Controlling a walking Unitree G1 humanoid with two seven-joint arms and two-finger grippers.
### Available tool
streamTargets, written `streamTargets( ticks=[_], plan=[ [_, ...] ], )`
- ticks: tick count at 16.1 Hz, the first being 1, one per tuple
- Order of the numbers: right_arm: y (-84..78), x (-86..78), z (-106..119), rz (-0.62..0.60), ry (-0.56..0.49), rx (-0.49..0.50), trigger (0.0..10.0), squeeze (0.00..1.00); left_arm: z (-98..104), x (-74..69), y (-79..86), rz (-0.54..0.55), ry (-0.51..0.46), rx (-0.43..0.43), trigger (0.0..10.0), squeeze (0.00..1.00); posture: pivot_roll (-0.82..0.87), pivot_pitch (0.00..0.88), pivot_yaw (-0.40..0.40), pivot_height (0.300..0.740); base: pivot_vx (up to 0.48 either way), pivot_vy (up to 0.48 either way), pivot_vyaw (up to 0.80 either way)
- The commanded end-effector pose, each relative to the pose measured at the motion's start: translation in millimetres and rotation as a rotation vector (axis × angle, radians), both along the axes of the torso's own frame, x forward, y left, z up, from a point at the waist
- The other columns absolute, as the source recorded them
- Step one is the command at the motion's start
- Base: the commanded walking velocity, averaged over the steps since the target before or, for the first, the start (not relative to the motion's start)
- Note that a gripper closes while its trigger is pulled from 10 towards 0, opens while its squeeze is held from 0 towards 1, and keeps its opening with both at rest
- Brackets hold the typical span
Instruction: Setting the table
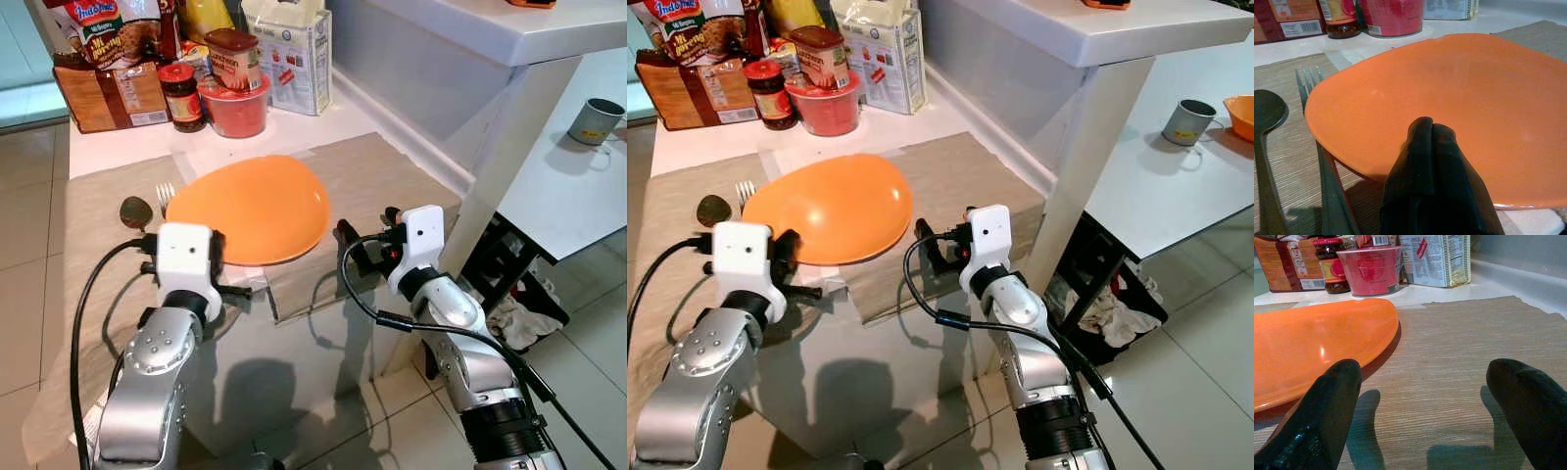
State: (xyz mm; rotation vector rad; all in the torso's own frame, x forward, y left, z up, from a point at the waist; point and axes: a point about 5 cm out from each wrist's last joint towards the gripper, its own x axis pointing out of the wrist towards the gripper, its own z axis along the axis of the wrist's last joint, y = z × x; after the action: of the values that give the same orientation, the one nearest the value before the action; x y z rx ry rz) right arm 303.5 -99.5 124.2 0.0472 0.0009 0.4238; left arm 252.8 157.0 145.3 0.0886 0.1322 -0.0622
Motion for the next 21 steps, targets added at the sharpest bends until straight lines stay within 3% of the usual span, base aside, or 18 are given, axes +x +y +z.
streamTargets(
  ticks=[1,9,14,21],
  plan=[
    [1.6,3.6,6,0.002,-0.025,-0.002,10.0,0.00,3,2.1,-8.2,-0.049,0.006,-0.002,0.0,0.00,0.06,0.000,0.020,0.740,0.000,0.000,0.00],
    [0.5,5.2,6,-0.004,-0.019,-0.005,10.0,0.00,20,15.9,-38.2,-0.222,-0.028,-0.034,0.0,0.00,0.05,0.000,0.023,0.740,0.000,0.000,0.00],
    [0.0,5.4,6,-0.004,-0.016,-0.008,10.0,0.00,12,24.4,-13.2,-0.111,0.017,0.037,0.0,0.00,0.05,0.000,0.018,0.740,0.000,0.000,0.00],
    [2.8,6.5,7,0.006,-0.013,-0.007,10.0,0.00,4,35.2,-10.6,-0.139,0.151,0.097,0.0,0.00,0.06,0.000,0.018,0.740,0.000,0.000,0.00]
  ],
)
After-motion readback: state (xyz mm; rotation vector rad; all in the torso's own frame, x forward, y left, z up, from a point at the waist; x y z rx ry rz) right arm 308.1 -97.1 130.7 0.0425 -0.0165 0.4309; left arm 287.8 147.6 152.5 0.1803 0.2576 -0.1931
